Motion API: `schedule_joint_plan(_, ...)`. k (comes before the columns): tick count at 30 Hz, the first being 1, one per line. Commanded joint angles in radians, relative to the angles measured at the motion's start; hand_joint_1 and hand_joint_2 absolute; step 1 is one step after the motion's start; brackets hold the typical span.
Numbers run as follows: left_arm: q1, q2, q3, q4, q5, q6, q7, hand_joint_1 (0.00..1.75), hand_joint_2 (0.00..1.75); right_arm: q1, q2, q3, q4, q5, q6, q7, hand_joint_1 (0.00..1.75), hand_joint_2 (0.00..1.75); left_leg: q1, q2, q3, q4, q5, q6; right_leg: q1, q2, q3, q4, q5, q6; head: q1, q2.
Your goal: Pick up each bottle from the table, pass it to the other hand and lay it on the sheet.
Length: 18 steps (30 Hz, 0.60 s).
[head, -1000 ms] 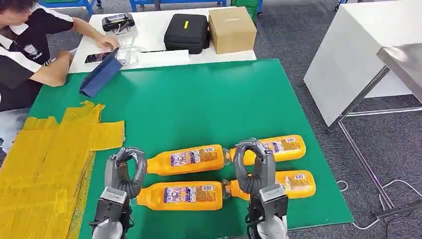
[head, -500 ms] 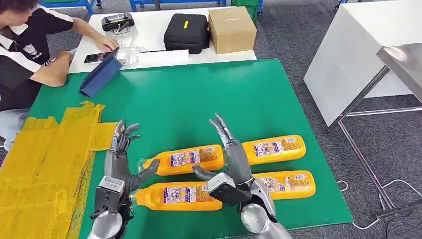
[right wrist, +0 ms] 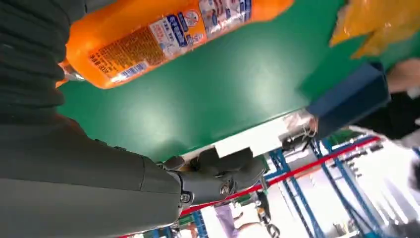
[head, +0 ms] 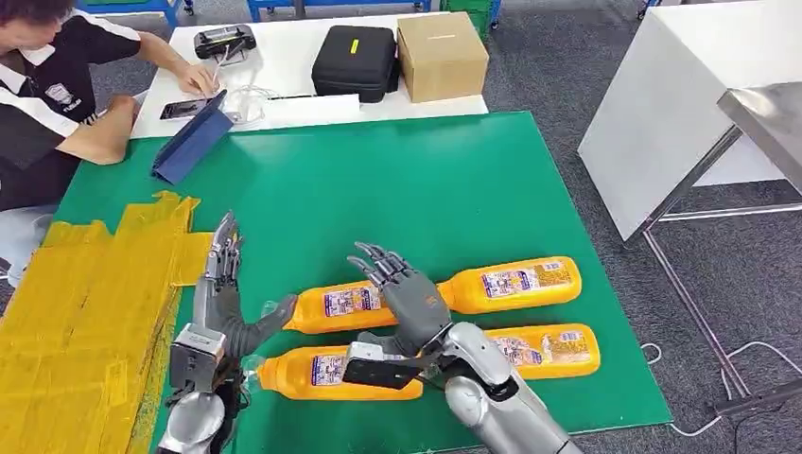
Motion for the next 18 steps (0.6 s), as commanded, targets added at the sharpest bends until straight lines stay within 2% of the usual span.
schedule_joint_plan(1,-0.040,-0.016,0.009,0.036,0.014,-0.024,-0.001,0.00,1.75,-0.129,-0.024,0.085,0.201,0.063,0.009,0.043,0.00,1.75,0.001,0.000,0.004,0.000,-0.002,0.000,0.001,0.002,0.004,-0.001,0.000,-0.001,0.000,0.000)
schedule_joint_plan(4,-0.038,-0.017,0.009,0.031,0.017,-0.029,0.001,0.00,1.75,-0.150,-0.026,0.084,0.248,0.107,0.003,0.091,0.00,1.75,0.001,-0.001,0.004,0.000,-0.001,0.000,0.001,0.000,0.004,-0.001,0.000,-0.001,0.000,0.000)
schedule_joint_plan(8,-0.035,-0.018,0.010,0.028,0.018,-0.030,0.002,0.00,1.75,-0.156,-0.027,0.078,0.264,0.108,0.003,0.087,0.00,1.75,0.001,-0.001,0.004,0.000,-0.001,0.000,0.001,0.000,0.004,-0.001,0.000,-0.001,0.000,0.000)
schedule_joint_plan(10,-0.026,-0.023,0.013,0.018,0.025,-0.039,0.002,0.00,1.75,-0.158,-0.023,0.063,0.280,0.163,-0.036,0.151,0.00,1.75,0.001,-0.002,0.003,0.001,-0.001,0.000,0.001,0.000,0.004,0.000,-0.001,-0.001,0.000,0.000)
schedule_joint_plan(16,-0.022,-0.027,-0.007,0.008,0.018,-0.051,0.005,0.00,1.75,-0.212,-0.002,0.030,0.393,0.224,-0.009,0.206,0.00,1.75,0.000,0.000,0.002,0.000,-0.001,0.000,0.000,0.001,0.002,0.000,0.000,-0.001,0.000,0.000)
schedule_joint_plan(18,-0.029,-0.030,-0.013,0.017,0.020,-0.060,0.010,0.00,1.75,-0.256,0.019,0.035,0.479,0.231,0.024,0.209,0.00,1.75,0.000,0.000,0.002,0.000,-0.001,0.000,0.000,0.001,0.002,0.000,0.000,-0.001,0.000,0.000)
